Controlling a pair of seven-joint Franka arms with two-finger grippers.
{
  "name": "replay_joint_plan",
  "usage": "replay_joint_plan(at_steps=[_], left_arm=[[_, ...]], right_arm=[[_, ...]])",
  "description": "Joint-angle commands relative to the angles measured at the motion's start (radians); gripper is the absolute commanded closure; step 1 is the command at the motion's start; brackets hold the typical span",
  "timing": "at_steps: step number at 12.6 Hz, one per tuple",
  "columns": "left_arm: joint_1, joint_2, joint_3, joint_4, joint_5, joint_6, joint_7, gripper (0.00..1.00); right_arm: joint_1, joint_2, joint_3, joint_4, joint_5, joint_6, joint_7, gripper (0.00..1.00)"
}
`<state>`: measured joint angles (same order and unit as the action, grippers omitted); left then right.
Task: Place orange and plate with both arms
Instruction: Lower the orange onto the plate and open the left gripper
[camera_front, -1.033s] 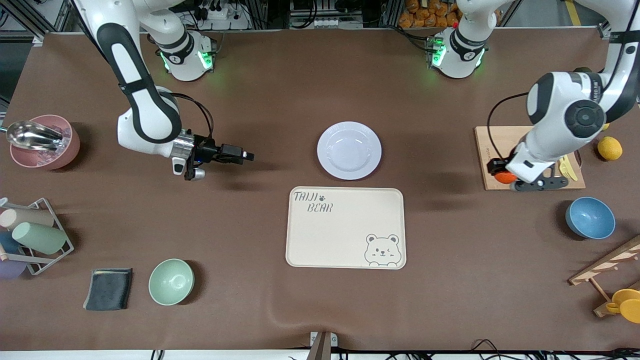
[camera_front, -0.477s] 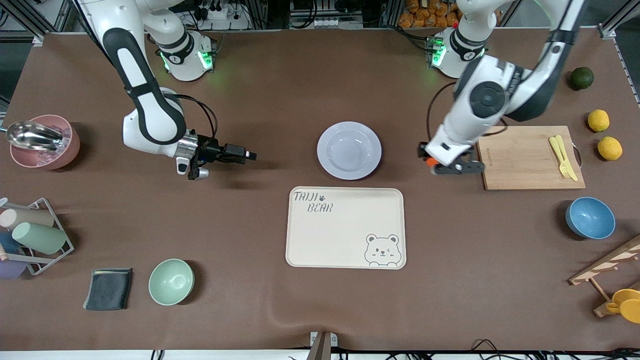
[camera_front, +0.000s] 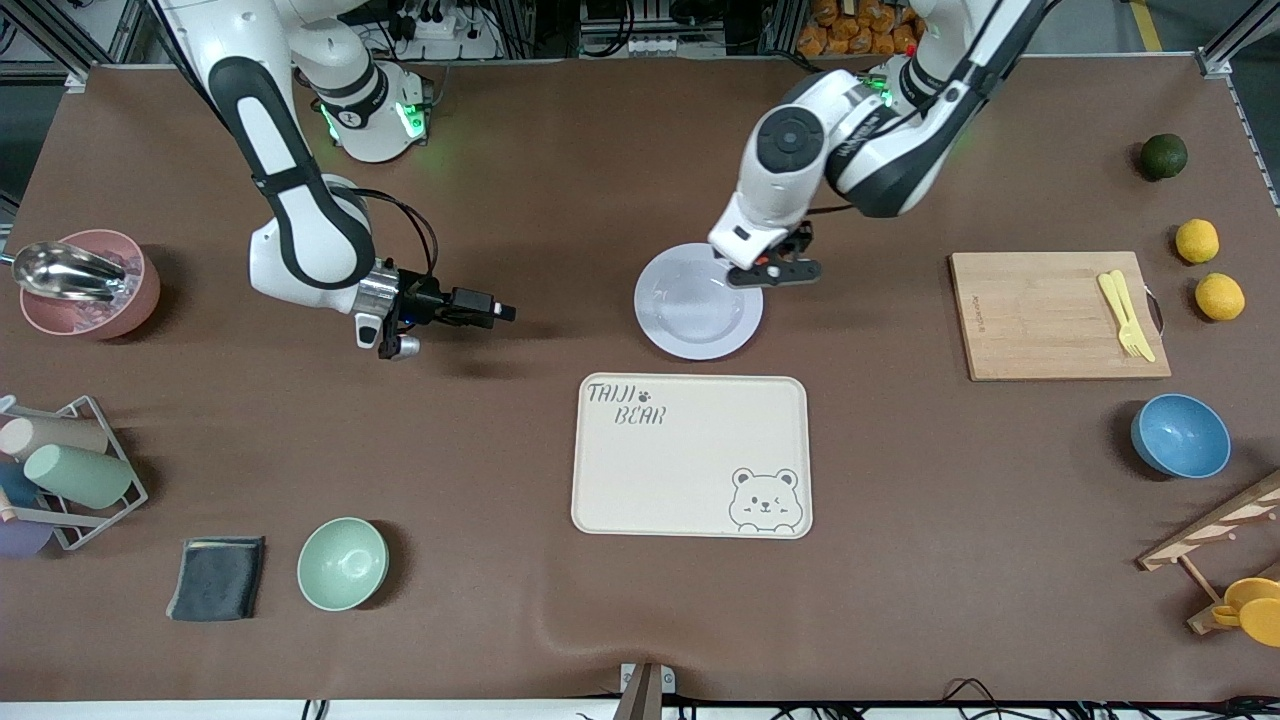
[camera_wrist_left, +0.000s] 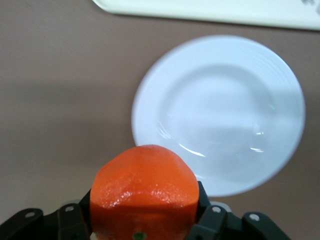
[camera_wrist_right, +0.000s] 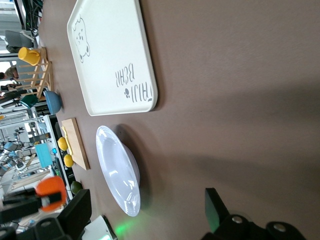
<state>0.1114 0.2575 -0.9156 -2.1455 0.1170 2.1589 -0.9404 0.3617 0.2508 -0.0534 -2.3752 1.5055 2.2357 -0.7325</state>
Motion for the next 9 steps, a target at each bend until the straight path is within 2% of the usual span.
replay_joint_plan(at_steps=[1,4,6,9], left_arm=[[-0.064,0.164,0.023,0.102,0.039,-0.013,-0.085,1.0],[-0.182,0.317,0.101,0.215,0.188,-0.011,-0.257,1.0],[-0.26,0.38,0.165,0.284,0.204,-0.011,-0.27,1.0],[-0.398,0.422,0.283,0.343,0.204,-0.011,-0.297,1.0]], right_arm=[[0.045,0.015,-0.008,-0.006,0.062,0.044,-0.056,0.0],[0.049,0.022,-0.008,-0.006,0.081,0.045,-0.074,0.0],[0.049,0.027,-0.008,-0.006,0.081,0.045,-0.082,0.0],[0.051,0.03,-0.008,-0.006,0.093,0.045,-0.094,0.0]])
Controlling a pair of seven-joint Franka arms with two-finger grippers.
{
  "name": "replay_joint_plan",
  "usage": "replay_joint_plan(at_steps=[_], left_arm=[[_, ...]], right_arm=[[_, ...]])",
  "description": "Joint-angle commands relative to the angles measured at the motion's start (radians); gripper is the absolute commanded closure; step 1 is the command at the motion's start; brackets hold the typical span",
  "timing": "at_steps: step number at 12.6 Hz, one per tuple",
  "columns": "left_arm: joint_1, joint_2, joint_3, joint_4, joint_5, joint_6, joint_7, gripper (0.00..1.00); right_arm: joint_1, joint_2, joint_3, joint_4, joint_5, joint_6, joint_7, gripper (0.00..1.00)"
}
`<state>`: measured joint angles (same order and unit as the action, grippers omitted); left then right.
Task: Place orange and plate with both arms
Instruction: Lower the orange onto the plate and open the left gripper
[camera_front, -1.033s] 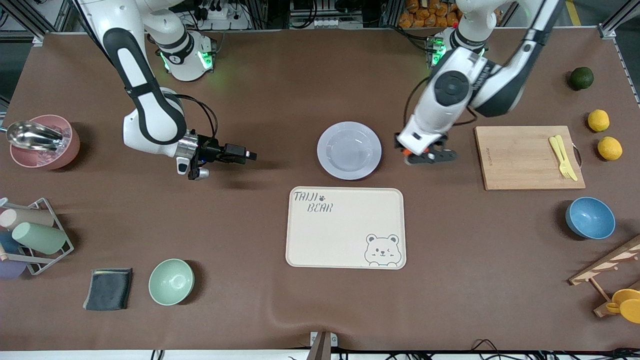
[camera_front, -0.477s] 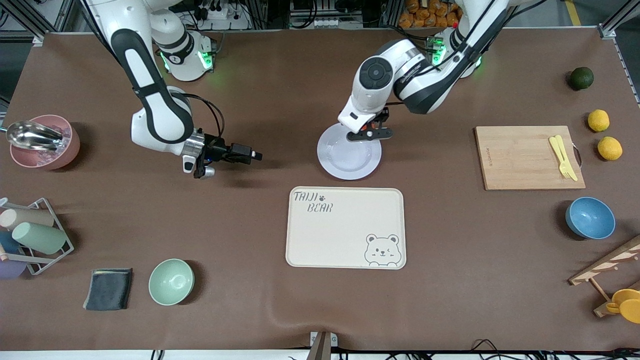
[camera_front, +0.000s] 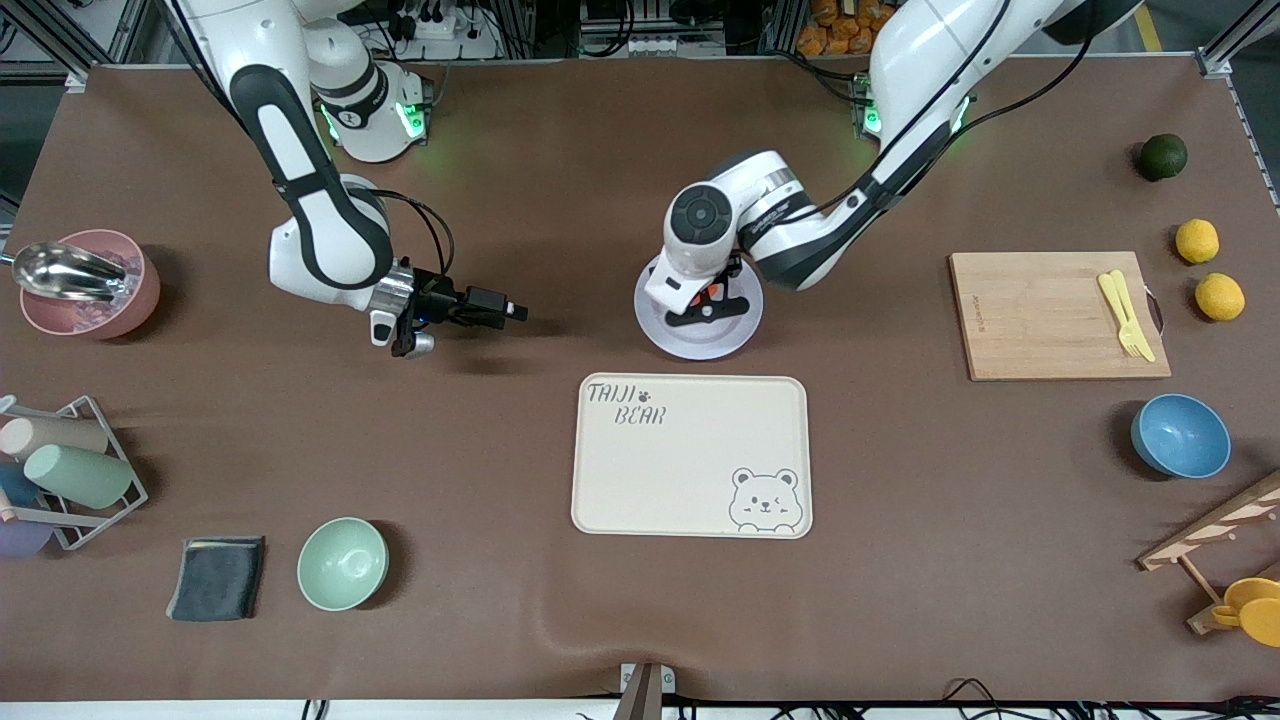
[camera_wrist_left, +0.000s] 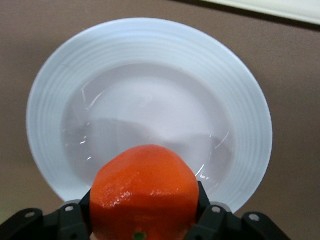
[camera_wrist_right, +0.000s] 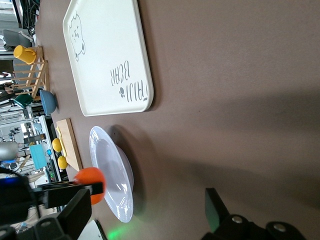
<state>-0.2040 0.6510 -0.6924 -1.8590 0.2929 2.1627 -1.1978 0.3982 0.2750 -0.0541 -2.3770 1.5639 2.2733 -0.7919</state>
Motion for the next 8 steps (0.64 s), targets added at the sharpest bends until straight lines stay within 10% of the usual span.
replay_joint_plan(at_steps=[1,3,4,5,8], left_arm=[[-0.113,0.038,0.092,0.067,0.028,-0.015,-0.04,1.0],[-0.124,0.055,0.111,0.095,0.028,-0.015,-0.039,0.92],[-0.123,0.061,0.113,0.101,0.028,-0.015,-0.04,0.64],[-0.124,0.059,0.113,0.103,0.029,-0.015,-0.039,0.01],[-0.109,0.02,0.113,0.103,0.031,-0.02,-0.042,0.0]], right_arm=[[0.016,0.006,-0.007,-0.004,0.042,0.008,-0.038,0.0],[0.021,0.016,-0.007,-0.004,0.053,0.009,-0.052,0.0],[0.024,0.019,-0.007,-0.004,0.07,0.009,-0.059,0.0],[0.025,0.023,-0.007,-0.004,0.08,0.008,-0.078,0.0],[0.037,0.03,-0.007,-0.004,0.097,0.009,-0.087,0.0]])
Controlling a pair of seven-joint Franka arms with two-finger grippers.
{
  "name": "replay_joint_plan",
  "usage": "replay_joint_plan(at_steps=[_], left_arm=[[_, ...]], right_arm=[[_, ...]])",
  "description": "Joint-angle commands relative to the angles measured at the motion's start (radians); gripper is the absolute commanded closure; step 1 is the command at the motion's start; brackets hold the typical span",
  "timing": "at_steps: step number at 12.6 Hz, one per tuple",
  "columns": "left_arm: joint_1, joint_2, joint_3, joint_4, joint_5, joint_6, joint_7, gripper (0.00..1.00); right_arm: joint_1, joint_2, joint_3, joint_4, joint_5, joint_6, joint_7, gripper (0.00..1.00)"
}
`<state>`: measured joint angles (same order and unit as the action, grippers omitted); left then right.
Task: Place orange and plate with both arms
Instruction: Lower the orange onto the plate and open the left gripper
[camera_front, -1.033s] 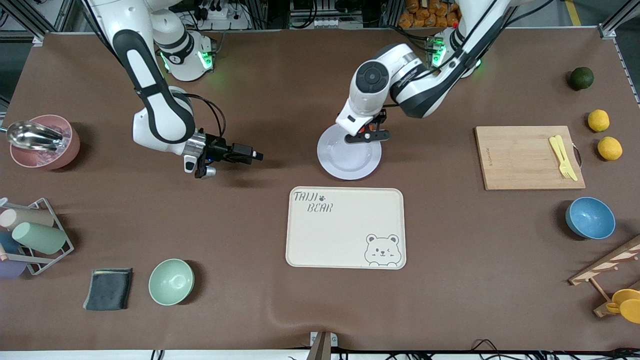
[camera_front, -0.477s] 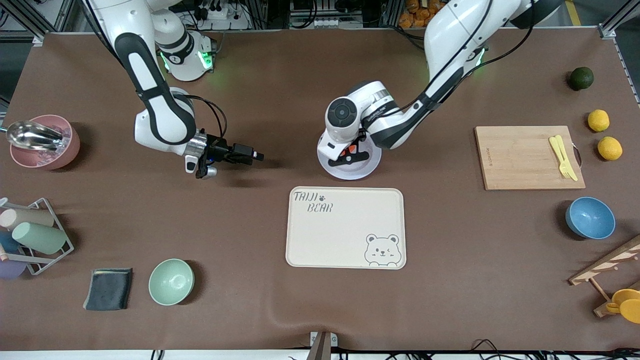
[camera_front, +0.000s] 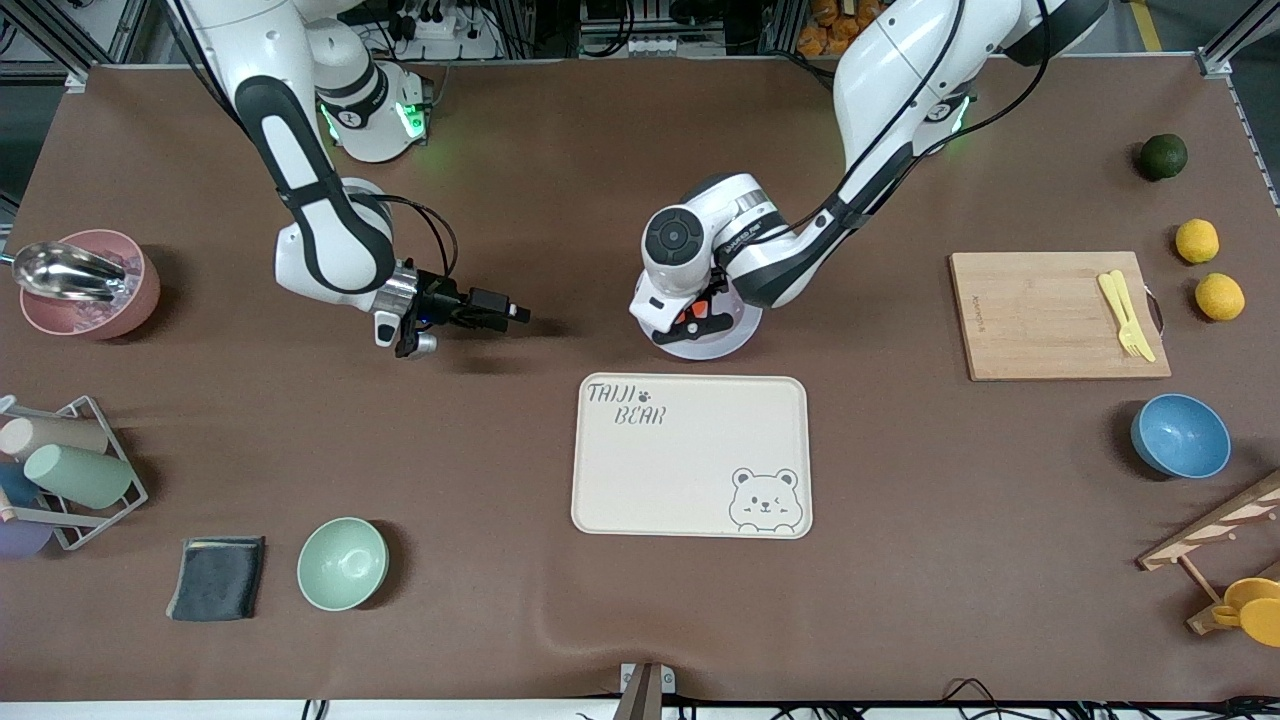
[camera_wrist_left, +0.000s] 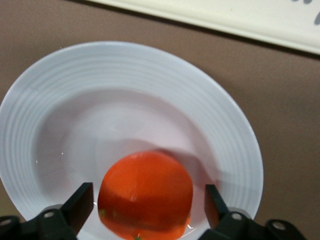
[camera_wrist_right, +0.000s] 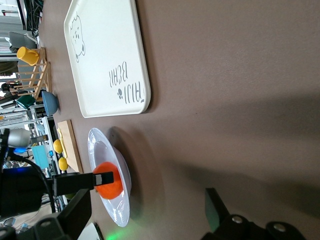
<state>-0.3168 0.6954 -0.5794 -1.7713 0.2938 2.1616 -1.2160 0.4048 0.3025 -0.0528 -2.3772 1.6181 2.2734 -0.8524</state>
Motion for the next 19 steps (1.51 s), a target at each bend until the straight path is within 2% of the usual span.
replay_joint_plan(at_steps=[1,3,7,10,13,14,15,16,17,19], left_arm=[[0.008,-0.045,0.0,0.015,0.03,-0.029,-0.023,0.0],[0.025,-0.1,0.0,0.038,0.03,-0.086,-0.016,0.0],[0.125,-0.148,-0.003,0.177,0.03,-0.271,0.083,0.0],[0.185,-0.204,-0.007,0.208,0.019,-0.348,0.196,0.0],[0.28,-0.267,-0.01,0.208,0.013,-0.358,0.291,0.0],[0.303,-0.284,-0.01,0.207,0.001,-0.367,0.321,0.0],[0.332,-0.293,-0.01,0.207,-0.001,-0.387,0.373,0.0],[0.359,-0.309,-0.008,0.207,-0.008,-0.408,0.435,0.0],[0.367,-0.324,0.003,0.202,-0.025,-0.422,0.497,0.0],[0.354,-0.381,0.116,0.193,-0.094,-0.437,0.634,0.0]], right_arm=[[0.035,0.003,-0.009,-0.004,0.055,0.009,-0.027,0.0],[0.072,0.003,-0.009,-0.001,0.109,0.009,-0.027,0.0],[0.146,0.018,-0.009,0.006,0.239,0.0,-0.066,0.0],[0.206,0.058,-0.009,0.027,0.353,-0.021,-0.114,0.12],[0.29,0.14,-0.009,0.088,0.504,-0.022,-0.19,0.15],[0.313,0.162,-0.009,0.104,0.535,-0.018,-0.195,0.16],[0.318,0.17,-0.009,0.11,0.543,-0.015,-0.197,0.25],[0.324,0.179,-0.009,0.113,0.545,-0.015,-0.197,0.27],[0.327,0.184,-0.009,0.118,0.549,-0.014,-0.2,0.33],[0.335,0.205,-0.009,0.134,0.551,-0.014,-0.2,0.39]])
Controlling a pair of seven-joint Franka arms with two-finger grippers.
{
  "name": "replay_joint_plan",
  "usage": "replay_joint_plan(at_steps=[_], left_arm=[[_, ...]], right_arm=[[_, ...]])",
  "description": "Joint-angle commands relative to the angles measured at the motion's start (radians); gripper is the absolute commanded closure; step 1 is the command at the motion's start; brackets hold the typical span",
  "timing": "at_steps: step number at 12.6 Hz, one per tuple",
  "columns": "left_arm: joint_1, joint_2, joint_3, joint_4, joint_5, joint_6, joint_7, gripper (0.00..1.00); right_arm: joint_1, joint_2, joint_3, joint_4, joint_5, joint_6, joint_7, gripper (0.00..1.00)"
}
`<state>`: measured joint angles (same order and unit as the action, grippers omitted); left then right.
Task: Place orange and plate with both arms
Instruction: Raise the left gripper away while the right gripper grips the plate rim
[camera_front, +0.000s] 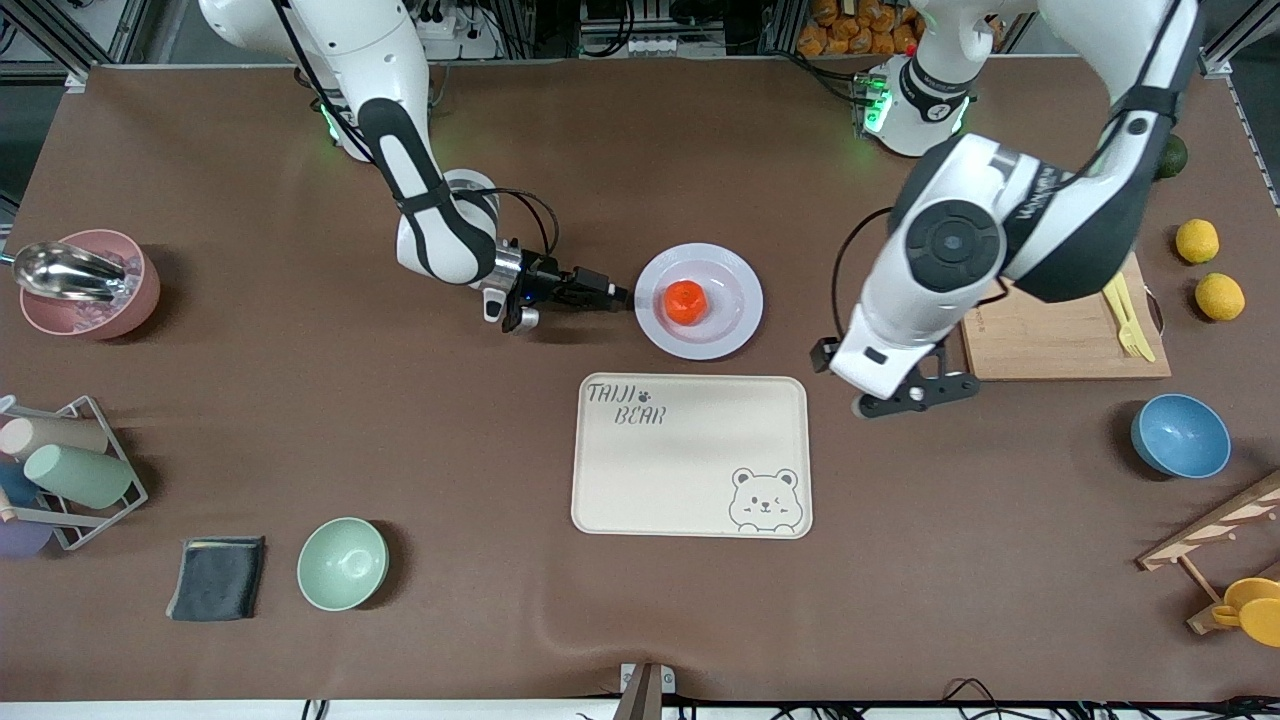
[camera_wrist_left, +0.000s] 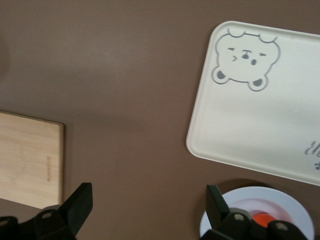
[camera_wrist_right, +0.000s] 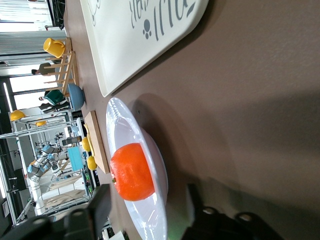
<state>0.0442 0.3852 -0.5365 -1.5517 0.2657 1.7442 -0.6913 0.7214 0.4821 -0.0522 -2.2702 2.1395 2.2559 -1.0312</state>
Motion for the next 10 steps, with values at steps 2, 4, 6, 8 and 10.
replay_joint_plan(at_steps=[2,4,6,8,10], left_arm=[[-0.017,-0.136,0.166,-0.05,-0.129,-0.049,0.257,0.0],[-0.084,-0.184,0.296,-0.048,-0.176,-0.09,0.373,0.0],[-0.147,-0.236,0.401,-0.051,-0.197,-0.136,0.461,0.0],[-0.136,-0.291,0.409,-0.054,-0.2,-0.172,0.522,0.0],[-0.119,-0.344,0.417,-0.056,-0.201,-0.201,0.564,0.0]], right_arm=[[0.048,0.044,-0.009,0.047,0.089,0.005,-0.023,0.41],[0.064,0.055,-0.011,0.055,0.114,0.007,-0.027,0.46],[0.064,0.069,-0.009,0.055,0.114,0.007,-0.059,0.5],[0.064,0.07,-0.009,0.055,0.115,0.007,-0.061,0.58],[0.085,0.07,-0.009,0.057,0.157,0.007,-0.067,0.62]])
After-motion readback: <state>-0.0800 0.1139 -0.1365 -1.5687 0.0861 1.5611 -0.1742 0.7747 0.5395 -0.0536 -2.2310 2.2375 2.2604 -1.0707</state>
